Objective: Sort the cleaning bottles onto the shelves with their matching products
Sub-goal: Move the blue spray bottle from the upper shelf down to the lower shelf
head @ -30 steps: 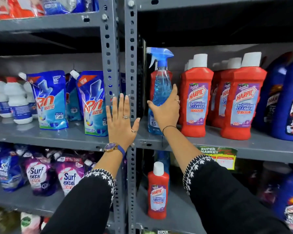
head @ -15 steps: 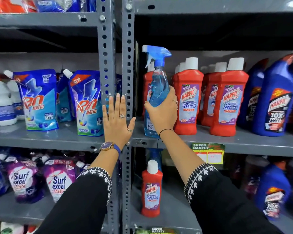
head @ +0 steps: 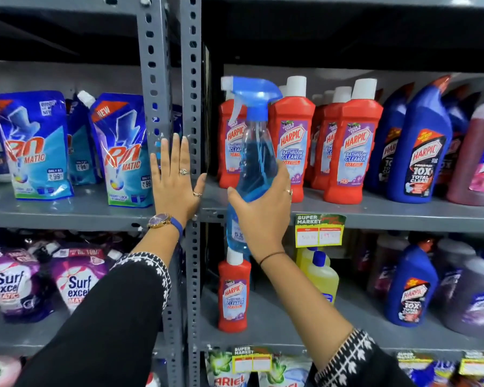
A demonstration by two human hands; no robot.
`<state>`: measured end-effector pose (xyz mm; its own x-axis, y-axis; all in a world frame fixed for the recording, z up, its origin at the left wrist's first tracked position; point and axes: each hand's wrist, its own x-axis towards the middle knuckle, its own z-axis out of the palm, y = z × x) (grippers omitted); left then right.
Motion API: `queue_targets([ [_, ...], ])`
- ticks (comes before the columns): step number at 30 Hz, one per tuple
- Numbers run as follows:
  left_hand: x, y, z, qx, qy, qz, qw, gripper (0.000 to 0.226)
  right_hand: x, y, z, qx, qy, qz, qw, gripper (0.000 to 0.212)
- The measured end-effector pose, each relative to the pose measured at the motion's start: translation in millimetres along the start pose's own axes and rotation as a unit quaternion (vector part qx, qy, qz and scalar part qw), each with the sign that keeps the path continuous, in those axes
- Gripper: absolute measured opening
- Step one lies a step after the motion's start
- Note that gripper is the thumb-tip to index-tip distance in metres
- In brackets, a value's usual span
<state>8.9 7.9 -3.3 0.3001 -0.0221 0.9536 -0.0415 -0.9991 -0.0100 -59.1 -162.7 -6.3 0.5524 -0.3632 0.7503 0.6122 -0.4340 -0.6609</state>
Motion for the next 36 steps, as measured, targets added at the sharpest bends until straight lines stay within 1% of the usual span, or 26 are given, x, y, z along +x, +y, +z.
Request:
queue_targets([
  [5, -0.6, -1.0, 2.0, 0.005, 0.008, 0.005, 1.0, 0.071, -50.1, 39.0, -5.1, -0.009, -0.036, 0.064, 0.997, 0.081],
  [12, -0.1, 0.1, 2.9, 0.023, 0.009, -0.003, 1.0, 0.07, -101.6, 93.8, -4.5, -0.04, -0.052, 0.118, 0.991, 0.077],
  [21, -0.1, -1.7, 4.0, 0.037, 0.028, 0.002, 0.999, 0.068, -152.5, 166.0, -12.4, -0.046, -0.089, 0.169, 0.98, 0.074],
  [24, 0.2, -1.7, 5.1, 0.051, 0.029, -0.007, 0.998, 0.067, -160.0, 189.1, -12.4, -0.06, -0.093, 0.19, 0.976, 0.078],
  [30, -1.4, -2.8, 8.8, 0.058, 0.045, -0.006, 0.997, 0.065, -147.6, 222.9, 0.0, -0.075, -0.067, 0.253, 0.962, 0.087],
  [36, -1.9, -2.2, 9.5, 0.062, 0.038, -0.021, 0.997, 0.064, -133.7, 246.2, 11.8, -0.066, -0.103, 0.277, 0.953, 0.082],
])
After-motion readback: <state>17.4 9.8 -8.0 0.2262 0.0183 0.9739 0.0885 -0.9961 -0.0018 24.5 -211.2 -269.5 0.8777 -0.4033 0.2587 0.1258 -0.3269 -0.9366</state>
